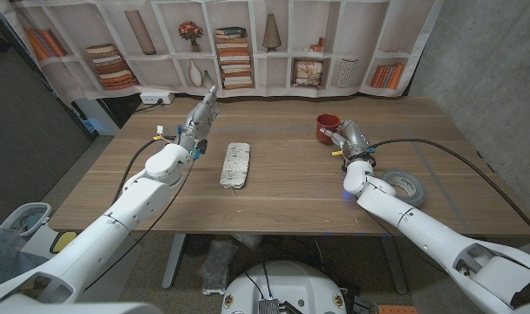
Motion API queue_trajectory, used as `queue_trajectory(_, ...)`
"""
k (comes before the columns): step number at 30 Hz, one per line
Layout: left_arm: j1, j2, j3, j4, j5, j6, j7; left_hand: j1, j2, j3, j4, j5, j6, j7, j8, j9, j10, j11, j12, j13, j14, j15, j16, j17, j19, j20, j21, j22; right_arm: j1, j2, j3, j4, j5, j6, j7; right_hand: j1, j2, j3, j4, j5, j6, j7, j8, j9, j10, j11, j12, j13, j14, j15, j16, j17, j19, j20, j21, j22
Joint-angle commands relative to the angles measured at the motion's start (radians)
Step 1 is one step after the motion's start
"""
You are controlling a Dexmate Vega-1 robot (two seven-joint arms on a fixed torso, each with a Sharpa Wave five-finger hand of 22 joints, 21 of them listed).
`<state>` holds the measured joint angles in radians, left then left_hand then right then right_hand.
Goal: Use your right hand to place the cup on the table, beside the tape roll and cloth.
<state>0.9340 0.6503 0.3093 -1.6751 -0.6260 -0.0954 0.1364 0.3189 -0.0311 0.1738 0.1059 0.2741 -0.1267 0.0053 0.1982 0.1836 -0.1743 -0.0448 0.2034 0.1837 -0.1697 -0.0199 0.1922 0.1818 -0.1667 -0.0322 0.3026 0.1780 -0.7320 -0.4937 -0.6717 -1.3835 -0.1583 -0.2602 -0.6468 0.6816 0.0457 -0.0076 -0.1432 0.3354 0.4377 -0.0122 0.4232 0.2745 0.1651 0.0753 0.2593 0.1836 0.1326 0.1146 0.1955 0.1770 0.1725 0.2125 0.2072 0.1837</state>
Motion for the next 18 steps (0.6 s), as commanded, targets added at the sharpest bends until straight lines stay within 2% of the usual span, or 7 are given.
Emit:
queue_trajectory(1, -0.020, 0.000, 0.004, 0.013, 0.000, 0.004, -0.013, 0.000, 0.006, -0.006, 0.002, 0.009, 0.002, 0.005, 0.001, 0.005, -0.001, 0.007, -0.001, 0.004, -0.034, 0.003, -0.002, 0.002, -0.092, -0.002, -0.005, 0.002, -0.013, -0.010, 0.015, -0.038, 0.012, -0.005, 0.012, 0.047, 0.056, 0.006, 0.000, -0.008, 0.091, -0.077, 0.006, 0.033, 0.008, 0.001, 0.002, 0.005, 0.010, 0.003, -0.005, 0.001, 0.007, 0.004, 0.007, 0.005)
queue_trajectory(18, -0.046, -0.006, 0.021, 0.015, 0.009, 0.023, -0.015, 0.001, 0.008, -0.008, 0.001, 0.009, 0.007, 0.006, 0.003, 0.005, 0.000, 0.006, 0.000, 0.004, -0.035, 0.003, -0.002, 0.002, -0.091, -0.002, -0.009, 0.003, -0.040, -0.046, 0.036, -0.096, 0.018, 0.002, 0.039, 0.057, 0.060, 0.010, 0.000, -0.020, 0.096, -0.082, 0.009, 0.042, 0.011, -0.001, 0.000, 0.005, 0.009, 0.003, -0.007, 0.001, 0.007, 0.005, 0.004, 0.005)
